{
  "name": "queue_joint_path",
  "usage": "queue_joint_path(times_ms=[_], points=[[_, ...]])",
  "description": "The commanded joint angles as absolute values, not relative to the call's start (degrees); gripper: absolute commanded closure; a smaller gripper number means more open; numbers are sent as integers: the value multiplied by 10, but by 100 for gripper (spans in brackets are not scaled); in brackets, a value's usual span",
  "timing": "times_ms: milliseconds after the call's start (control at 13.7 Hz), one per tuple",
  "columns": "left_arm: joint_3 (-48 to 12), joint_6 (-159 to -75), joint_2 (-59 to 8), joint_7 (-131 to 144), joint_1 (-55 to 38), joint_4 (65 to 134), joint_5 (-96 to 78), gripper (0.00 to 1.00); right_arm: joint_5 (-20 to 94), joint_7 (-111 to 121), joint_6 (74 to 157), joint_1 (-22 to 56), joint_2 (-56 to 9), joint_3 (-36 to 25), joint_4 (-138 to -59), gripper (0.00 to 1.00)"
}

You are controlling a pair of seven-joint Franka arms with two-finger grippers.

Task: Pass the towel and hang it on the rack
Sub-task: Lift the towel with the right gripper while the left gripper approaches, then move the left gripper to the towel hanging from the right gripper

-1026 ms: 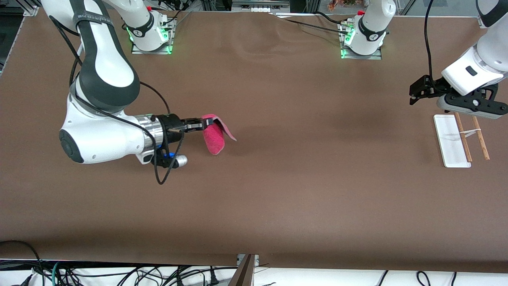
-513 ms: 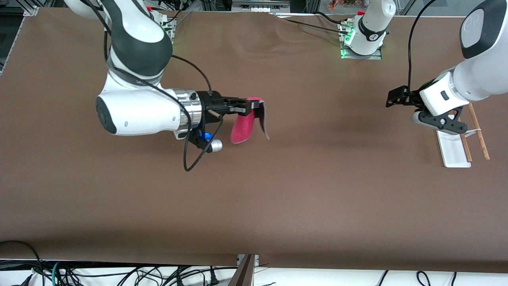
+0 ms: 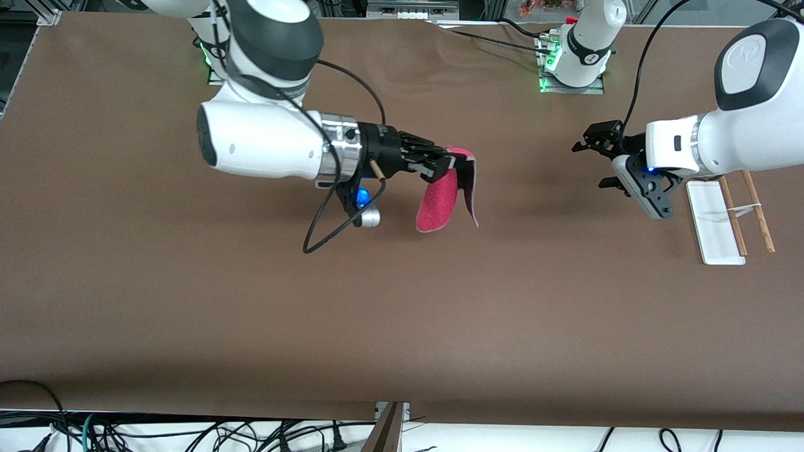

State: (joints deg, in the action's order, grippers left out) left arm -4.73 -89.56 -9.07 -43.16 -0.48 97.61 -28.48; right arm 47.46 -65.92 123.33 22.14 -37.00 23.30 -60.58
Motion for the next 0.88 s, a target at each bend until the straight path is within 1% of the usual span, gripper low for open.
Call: queue_joint_path(times_ms=[0,147,513,806], points=[[-47,-886,-137,-573,1,966,-357,0,483,-691,1287,246,-373,235,-603,100],[-47,-889,-167,-682,3,966,-416,0,481,-695,1302,257,-374,234,-603,100],[-46,-890,-230,-931,15,966,-539,0,480,-695,1303,258,-374,234,-603,100],[-46,-893,-264,-1006,15,967,-660,1,479,-695,1303,258,-374,233,-603,100]])
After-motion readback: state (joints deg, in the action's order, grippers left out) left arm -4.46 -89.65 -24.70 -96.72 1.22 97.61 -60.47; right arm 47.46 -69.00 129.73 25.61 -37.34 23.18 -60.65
